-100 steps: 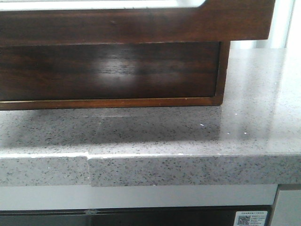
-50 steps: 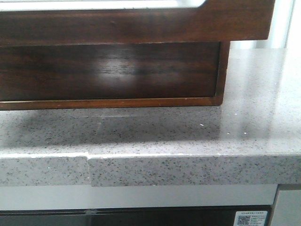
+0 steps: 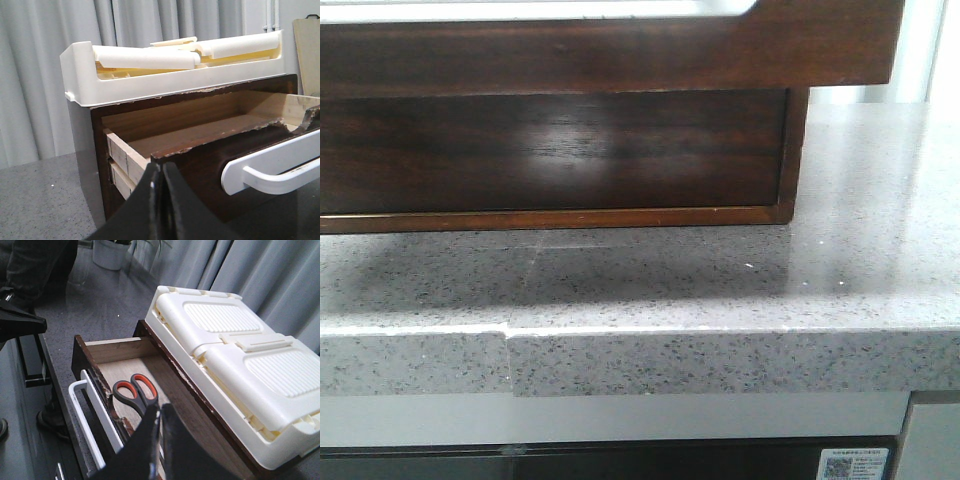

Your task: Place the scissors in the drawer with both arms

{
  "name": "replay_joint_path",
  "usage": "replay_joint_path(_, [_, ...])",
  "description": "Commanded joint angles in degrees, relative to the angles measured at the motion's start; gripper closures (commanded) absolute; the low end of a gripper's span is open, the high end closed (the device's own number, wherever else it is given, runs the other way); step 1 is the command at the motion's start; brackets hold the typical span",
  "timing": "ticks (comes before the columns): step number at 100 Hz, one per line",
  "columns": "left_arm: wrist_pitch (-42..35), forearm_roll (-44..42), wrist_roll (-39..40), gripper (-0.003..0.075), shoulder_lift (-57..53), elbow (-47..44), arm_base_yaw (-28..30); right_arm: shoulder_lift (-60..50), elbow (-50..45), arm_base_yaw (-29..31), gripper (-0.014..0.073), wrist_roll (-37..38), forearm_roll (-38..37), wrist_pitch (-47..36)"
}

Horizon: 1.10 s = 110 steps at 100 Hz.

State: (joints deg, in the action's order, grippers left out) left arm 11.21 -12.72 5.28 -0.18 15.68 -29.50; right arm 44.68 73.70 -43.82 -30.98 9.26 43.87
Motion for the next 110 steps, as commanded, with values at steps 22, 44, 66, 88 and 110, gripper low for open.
replay_joint_path(22, [-4.3,0.5,0.6,0.0742,-1.6,1.4,-0.4,-20.0,-23.5,0.1,0.0634,2.5,-0.3,-21.1])
replay_joint_path(44, [-4.1,0.5,0.6,0.0742,-1.6,0.0,-0.4,-32.5,-37.8,0.2,0.0634,2.8,-0.3,-23.8])
replay_joint_path(66, [-4.0,0.5,0.6,0.0742,-1.6,-1.7,-0.4,-39.5,-47.7,0.2,0.0634,2.8,0.5,-23.8])
replay_joint_path(88, [-3.0,0.5,0.6,0.0742,-1.6,-3.0,-0.4,-40.6,-53.7,0.2,0.0635,2.8,2.4,-24.6])
replay_joint_path(110, [-3.0,0.5,0.6,0.0742,-1.6,-3.1,-0.4,-40.6,-54.1,0.2,0.0635,2.8,2.4,-25.3])
